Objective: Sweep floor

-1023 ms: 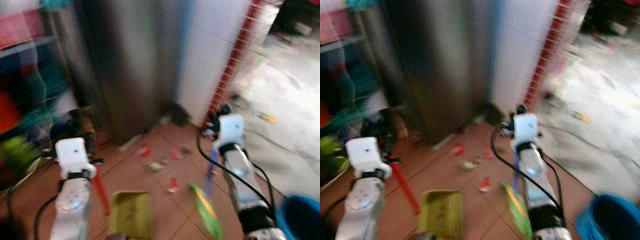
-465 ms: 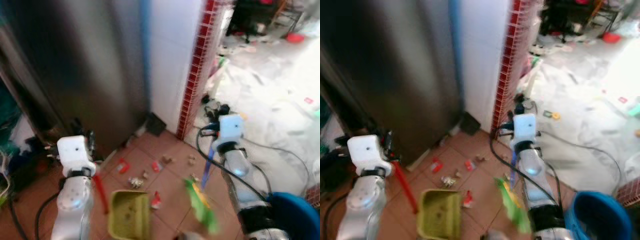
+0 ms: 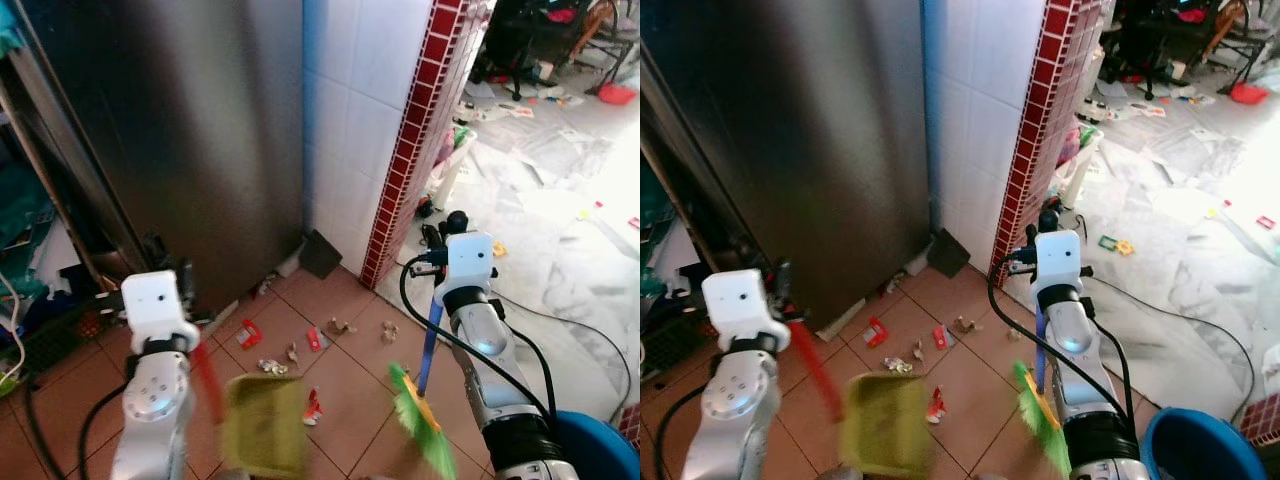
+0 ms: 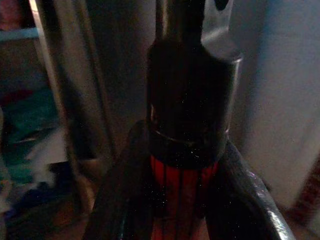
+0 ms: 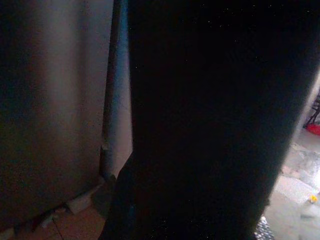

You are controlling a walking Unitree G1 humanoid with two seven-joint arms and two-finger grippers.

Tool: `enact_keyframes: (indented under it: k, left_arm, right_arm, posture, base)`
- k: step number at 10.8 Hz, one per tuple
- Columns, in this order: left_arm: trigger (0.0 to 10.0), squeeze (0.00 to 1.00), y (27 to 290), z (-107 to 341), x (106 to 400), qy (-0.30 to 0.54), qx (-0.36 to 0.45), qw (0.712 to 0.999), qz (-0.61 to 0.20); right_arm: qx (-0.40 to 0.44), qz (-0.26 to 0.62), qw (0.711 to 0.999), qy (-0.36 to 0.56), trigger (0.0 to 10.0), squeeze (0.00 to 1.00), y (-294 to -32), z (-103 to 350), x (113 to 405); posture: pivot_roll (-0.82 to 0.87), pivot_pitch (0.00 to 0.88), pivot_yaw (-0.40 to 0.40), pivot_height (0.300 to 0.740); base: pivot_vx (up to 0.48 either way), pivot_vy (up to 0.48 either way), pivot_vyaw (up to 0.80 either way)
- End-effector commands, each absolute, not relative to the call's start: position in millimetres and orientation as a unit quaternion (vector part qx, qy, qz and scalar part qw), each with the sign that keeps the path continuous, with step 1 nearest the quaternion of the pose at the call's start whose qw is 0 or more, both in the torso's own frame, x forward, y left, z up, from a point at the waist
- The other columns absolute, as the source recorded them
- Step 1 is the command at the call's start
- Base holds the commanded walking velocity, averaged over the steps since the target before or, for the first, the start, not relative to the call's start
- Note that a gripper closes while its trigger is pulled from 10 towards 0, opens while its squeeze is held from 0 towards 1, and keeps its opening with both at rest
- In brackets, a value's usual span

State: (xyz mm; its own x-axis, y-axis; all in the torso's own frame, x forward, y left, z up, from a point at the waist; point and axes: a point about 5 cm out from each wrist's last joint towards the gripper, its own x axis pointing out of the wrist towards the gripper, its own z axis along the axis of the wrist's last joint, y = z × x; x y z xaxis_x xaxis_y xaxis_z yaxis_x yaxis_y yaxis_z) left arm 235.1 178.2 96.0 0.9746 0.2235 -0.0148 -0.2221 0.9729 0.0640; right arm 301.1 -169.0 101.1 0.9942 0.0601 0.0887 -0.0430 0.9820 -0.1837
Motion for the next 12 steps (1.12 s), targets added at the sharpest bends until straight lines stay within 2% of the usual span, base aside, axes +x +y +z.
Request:
enact_keyframes:
  k: [1,4,6,8,12]
  left_arm:
    - [10.0,0.0,179.0,103.1,236.8,-0.013,0.04,0.992,0.118]
    - [10.0,0.0,178.6,98.5,246.0,-0.015,0.048,0.991,0.121]
    - [10.0,0.0,167.3,92.3,262.4,-0.03,0.049,0.993,0.106]
    - [10.0,0.0,157.0,85.8,286.1,-0.046,0.088,0.99,0.1]
    - [10.0,0.0,144.5,62.6,295.5,-0.015,0.078,0.993,0.088]
  right_arm:
    - [-0.091,0.024,0.994,-0.062,10.0,0.0,-170.2,109.7,304.7]
    - [-0.086,0.031,0.994,-0.065,10.0,0.0,-165.6,113.4,306.7]
    - [-0.073,0.027,0.994,-0.082,10.0,0.0,-164.7,125.9,311.7]
    - [-0.043,0.025,0.994,-0.101,10.0,0.0,-163.1,147.0,319.2]
    - [0.006,0.005,0.997,-0.071,10.0,0.0,-167.1,145.3,321.0]
  posture:
    - [-0.06,0.0,-0.026,0.74]
    - [-0.07,0.0,-0.035,0.74]
    - [-0.09,0.0,-0.047,0.74]
    - [-0.13,0.0,-0.047,0.74]
    - [-0.15,0.0,-0.049,0.74]
  base:
    - [0.0,0.0,0.0]
    - [0.0,0.0,0.0]
    - [0.0,0.0,0.0]
    - [0.0,0.0,0.0]
    - [0.0,0.0,0.0]
